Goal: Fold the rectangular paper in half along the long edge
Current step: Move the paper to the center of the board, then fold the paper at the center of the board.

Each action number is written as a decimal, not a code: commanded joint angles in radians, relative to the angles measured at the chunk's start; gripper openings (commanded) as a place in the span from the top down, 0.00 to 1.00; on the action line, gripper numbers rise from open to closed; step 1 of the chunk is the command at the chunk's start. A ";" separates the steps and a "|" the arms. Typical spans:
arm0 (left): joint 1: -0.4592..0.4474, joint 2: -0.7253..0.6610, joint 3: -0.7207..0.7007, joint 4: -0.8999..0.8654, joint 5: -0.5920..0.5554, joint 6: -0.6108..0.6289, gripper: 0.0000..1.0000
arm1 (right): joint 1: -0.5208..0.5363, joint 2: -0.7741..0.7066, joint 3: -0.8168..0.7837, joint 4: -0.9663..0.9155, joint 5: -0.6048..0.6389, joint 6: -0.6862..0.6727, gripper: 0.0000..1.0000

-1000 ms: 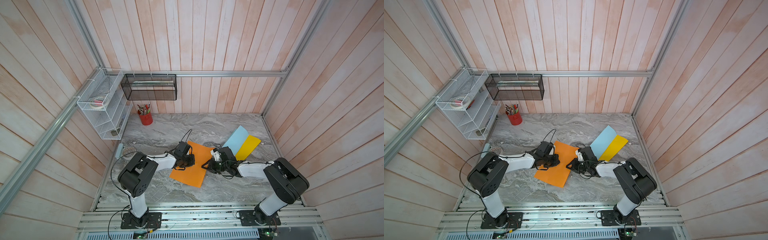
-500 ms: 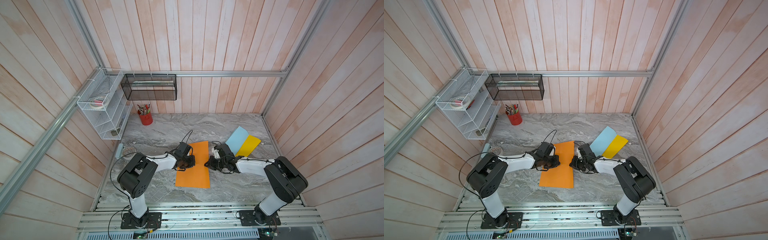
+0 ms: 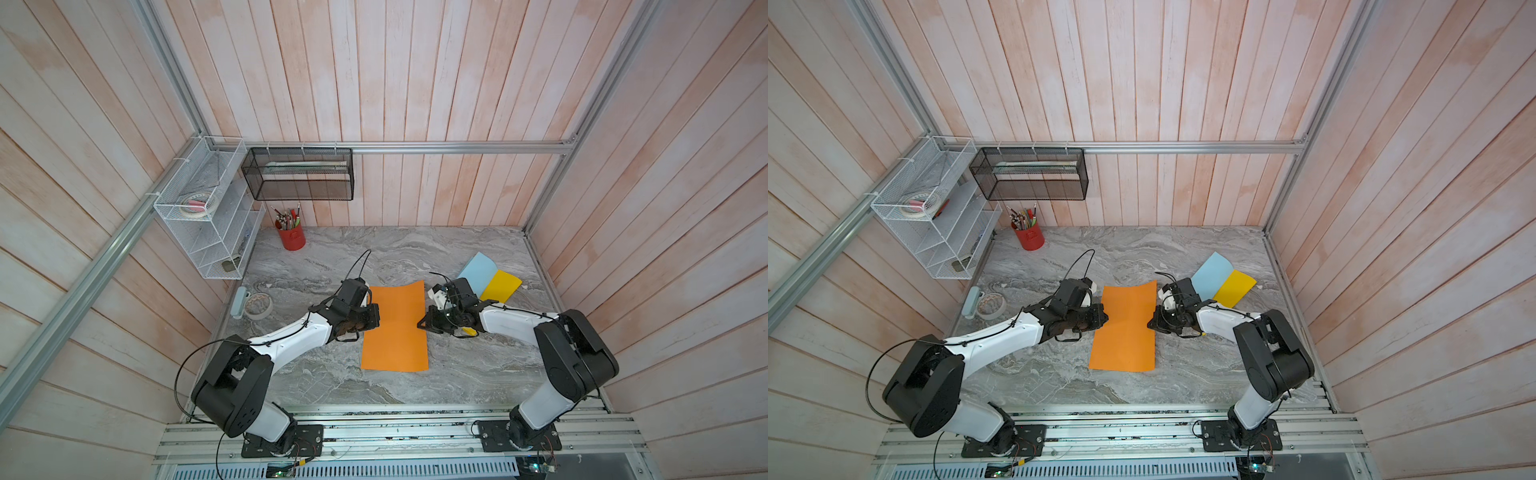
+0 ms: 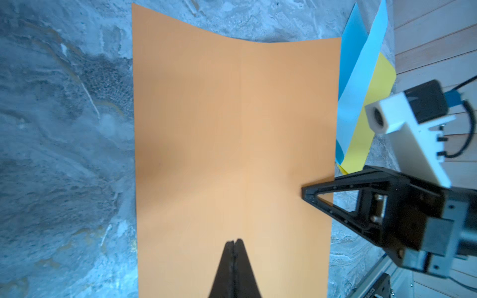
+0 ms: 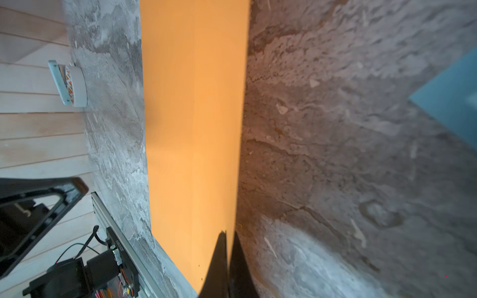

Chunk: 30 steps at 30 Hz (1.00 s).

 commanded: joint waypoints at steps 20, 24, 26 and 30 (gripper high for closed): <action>0.002 0.113 -0.133 0.156 0.056 0.024 1.00 | 0.002 0.009 -0.014 0.023 -0.003 -0.041 1.00; 0.000 0.118 -0.148 0.155 0.054 0.022 1.00 | 0.002 -0.012 -0.003 0.008 0.022 -0.053 1.00; 0.000 0.118 -0.157 0.153 0.052 0.021 1.00 | 0.001 -0.025 0.006 -0.003 0.035 -0.058 1.00; 0.000 0.114 -0.169 0.148 0.045 0.016 1.00 | -0.001 -0.038 0.016 -0.011 0.065 -0.058 1.00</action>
